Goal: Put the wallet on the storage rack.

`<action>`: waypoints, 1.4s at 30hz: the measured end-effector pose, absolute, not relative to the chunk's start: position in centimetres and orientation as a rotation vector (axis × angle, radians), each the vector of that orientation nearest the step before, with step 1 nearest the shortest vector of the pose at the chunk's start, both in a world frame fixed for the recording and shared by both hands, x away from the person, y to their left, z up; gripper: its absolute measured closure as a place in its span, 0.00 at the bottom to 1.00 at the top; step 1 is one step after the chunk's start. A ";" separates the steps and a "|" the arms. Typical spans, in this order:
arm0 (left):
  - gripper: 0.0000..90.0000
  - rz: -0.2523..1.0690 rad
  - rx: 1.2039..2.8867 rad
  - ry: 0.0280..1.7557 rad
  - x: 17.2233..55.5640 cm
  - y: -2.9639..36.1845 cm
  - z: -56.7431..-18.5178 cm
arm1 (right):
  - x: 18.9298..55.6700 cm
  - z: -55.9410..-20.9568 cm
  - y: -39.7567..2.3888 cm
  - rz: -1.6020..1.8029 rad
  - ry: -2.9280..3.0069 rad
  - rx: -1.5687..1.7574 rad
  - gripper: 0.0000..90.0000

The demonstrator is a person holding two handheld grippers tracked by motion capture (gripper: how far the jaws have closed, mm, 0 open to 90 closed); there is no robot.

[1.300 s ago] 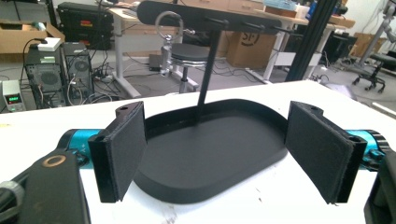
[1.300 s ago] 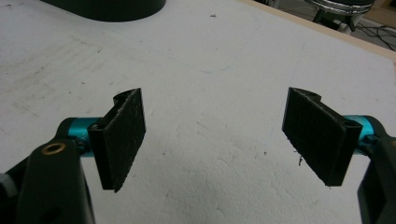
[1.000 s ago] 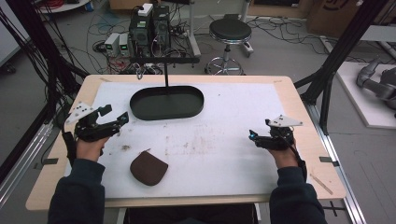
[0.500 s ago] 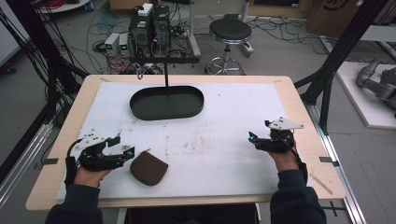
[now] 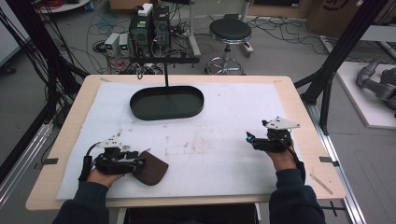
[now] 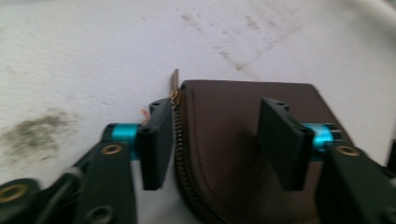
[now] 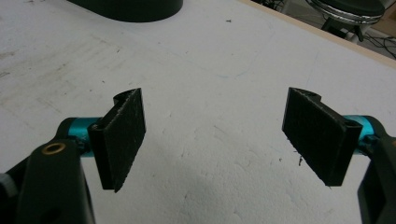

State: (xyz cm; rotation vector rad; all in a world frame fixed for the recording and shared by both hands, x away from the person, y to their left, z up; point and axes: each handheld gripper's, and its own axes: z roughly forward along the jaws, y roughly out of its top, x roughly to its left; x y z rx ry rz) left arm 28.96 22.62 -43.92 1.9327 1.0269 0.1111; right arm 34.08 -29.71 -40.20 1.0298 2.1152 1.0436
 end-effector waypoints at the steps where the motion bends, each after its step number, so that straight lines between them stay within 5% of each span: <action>1: 0.56 0.102 1.934 1.026 29.1 22.6 -43.9 | 34.0 -40.2 -29.7 1.048 2.112 1.035 0.24; 11: 0.68 0.154 1.920 1.045 30.2 21.4 -43.6 | 34.1 -40.1 -29.6 1.047 2.115 1.032 0.24; 14: 0.66 0.160 1.911 1.038 30.2 21.5 -43.7 | 34.1 -40.2 -29.6 1.047 2.114 1.036 0.24; 16: 0.51 0.103 1.898 1.077 30.5 21.6 -44.1 | 34.1 -40.3 -29.8 1.044 2.112 1.036 0.24; 17: 0.51 0.073 1.888 1.072 30.7 21.7 -44.3 | 34.1 -40.3 -29.8 1.044 2.112 1.036 0.24; 20: 0.62 0.027 1.888 1.083 31.1 21.5 -44.2 | 34.1 -40.2 -29.8 1.043 2.114 1.033 0.24; 31: 0.69 0.105 1.890 1.094 32.6 19.3 -43.7 | 34.2 -40.2 -29.7 1.046 2.106 1.037 0.24; 35: 0.79 0.150 1.878 1.104 33.3 18.6 -43.3 | 34.2 -40.2 -29.7 1.046 2.107 1.043 0.24; 42: 0.78 0.187 1.862 1.111 33.6 18.1 -43.3 | 34.1 -40.2 -29.9 1.043 2.106 1.040 0.24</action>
